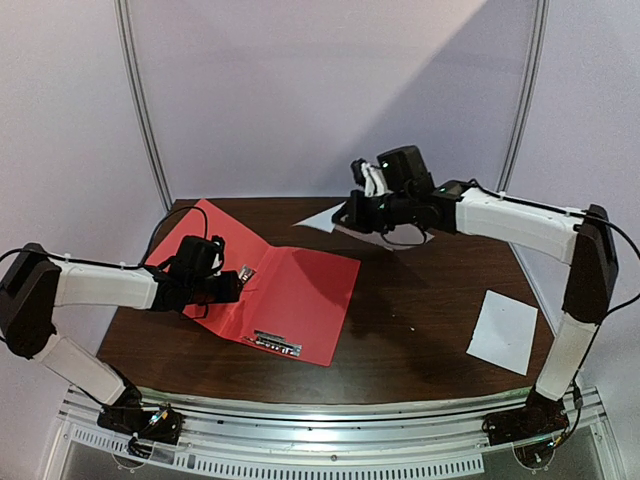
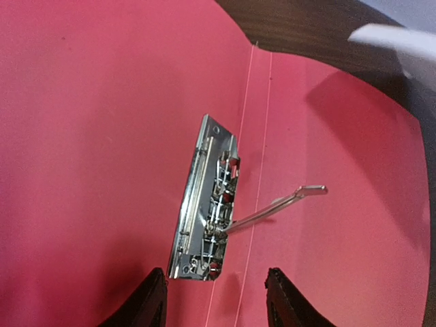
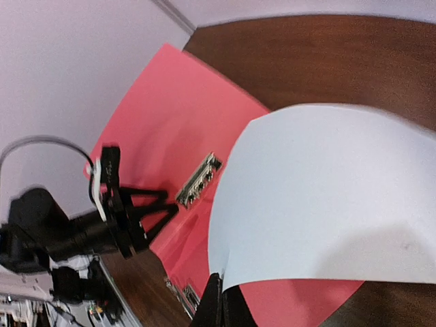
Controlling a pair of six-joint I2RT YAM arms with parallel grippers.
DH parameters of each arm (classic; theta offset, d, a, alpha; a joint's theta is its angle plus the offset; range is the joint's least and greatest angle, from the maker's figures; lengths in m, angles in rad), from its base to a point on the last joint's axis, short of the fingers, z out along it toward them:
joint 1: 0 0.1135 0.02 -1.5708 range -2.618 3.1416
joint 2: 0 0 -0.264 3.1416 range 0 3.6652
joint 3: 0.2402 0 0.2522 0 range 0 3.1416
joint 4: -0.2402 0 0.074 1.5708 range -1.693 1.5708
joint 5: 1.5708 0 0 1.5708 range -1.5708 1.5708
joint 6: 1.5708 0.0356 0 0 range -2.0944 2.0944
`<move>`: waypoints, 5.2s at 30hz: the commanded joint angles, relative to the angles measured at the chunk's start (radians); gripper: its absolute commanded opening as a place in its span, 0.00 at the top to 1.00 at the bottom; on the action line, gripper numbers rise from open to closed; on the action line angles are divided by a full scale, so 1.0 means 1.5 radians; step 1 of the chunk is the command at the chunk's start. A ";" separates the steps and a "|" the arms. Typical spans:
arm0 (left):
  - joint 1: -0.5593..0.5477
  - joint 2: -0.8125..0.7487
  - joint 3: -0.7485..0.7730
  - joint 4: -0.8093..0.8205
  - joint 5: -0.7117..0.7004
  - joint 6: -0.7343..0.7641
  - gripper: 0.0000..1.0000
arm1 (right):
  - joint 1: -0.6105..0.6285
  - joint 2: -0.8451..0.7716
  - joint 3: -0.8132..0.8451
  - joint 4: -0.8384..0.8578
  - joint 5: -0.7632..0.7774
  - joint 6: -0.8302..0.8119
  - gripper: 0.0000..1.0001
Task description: Put the files into the folder
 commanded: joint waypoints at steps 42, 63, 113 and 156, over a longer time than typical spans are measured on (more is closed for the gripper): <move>-0.009 -0.003 0.042 -0.078 -0.030 0.004 0.50 | 0.043 0.080 -0.336 0.224 -0.222 0.091 1.00; -0.009 0.003 0.045 -0.078 -0.031 0.002 0.50 | 0.053 0.076 -0.349 0.217 -0.255 0.147 1.00; -0.014 0.009 0.044 -0.071 -0.031 0.001 0.51 | 0.096 0.110 -0.317 0.193 -0.189 0.170 1.00; -0.015 -0.005 0.042 -0.078 -0.034 0.002 0.51 | 0.123 0.078 -0.317 0.099 -0.157 0.166 0.96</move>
